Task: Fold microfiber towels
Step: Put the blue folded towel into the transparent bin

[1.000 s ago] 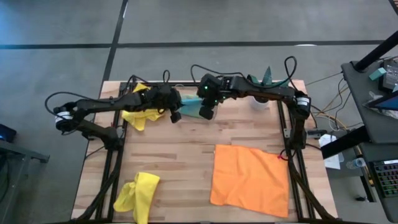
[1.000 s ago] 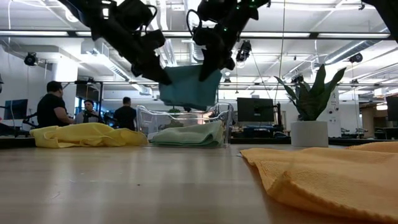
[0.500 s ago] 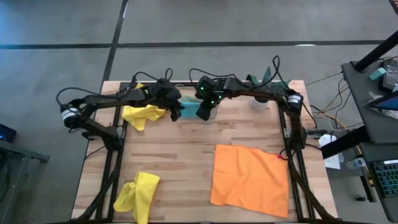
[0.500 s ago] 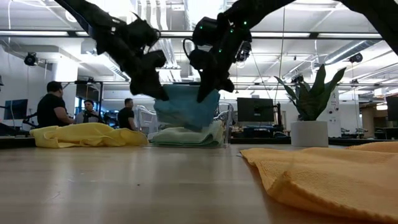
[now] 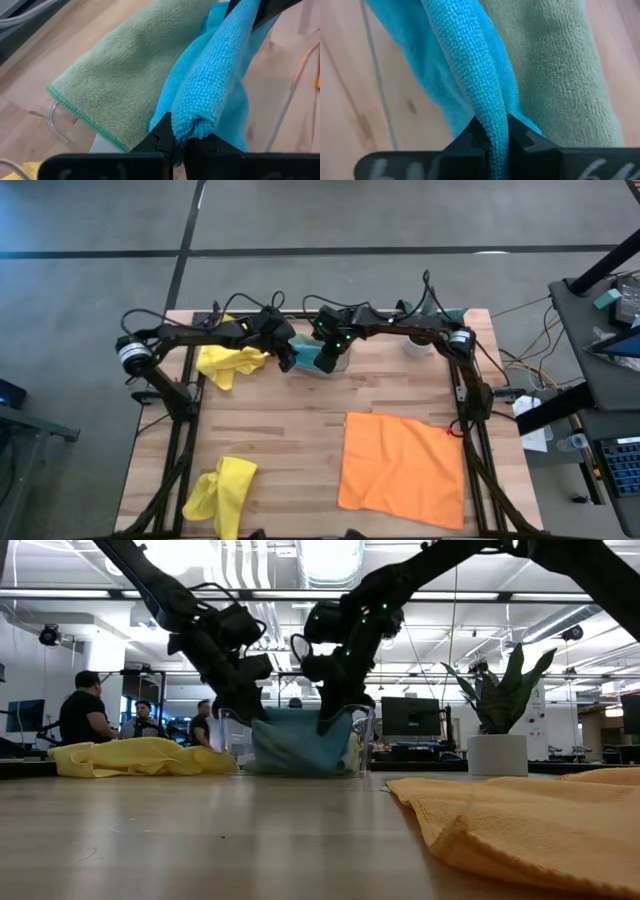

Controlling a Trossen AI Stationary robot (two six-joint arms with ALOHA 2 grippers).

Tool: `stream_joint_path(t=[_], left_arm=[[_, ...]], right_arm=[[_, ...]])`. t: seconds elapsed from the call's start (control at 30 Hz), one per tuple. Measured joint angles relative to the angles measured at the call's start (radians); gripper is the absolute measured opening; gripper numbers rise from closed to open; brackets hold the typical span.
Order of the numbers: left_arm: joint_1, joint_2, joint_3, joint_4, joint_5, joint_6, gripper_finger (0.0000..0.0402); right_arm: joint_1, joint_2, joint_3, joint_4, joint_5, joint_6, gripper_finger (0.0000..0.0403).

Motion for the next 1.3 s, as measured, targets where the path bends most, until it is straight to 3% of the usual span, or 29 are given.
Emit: stream_joint_path(t=[0.27, 0.57, 0.77, 1.3], left_arm=[[0.008, 0.000, 0.010, 0.013, -0.025, 0.027, 0.0017], [0.010, -0.001, 0.008, 0.012, -0.171, 0.058, 0.0118], [0.006, -0.002, 0.024, 0.016, -0.178, 0.062, 0.0166], [-0.003, -0.031, 0.110, 0.024, -0.201, 0.084, 0.0179]], right_arm=[[-0.006, 0.009, 0.000, 0.019, 0.074, -0.003, 0.0043], [-0.006, -0.001, -0.004, -0.011, 0.173, -0.016, 0.0120], [-0.007, -0.009, 0.012, -0.012, 0.191, -0.046, 0.0154], [-0.006, -0.035, 0.072, 0.010, 0.346, -0.120, 0.0171]])
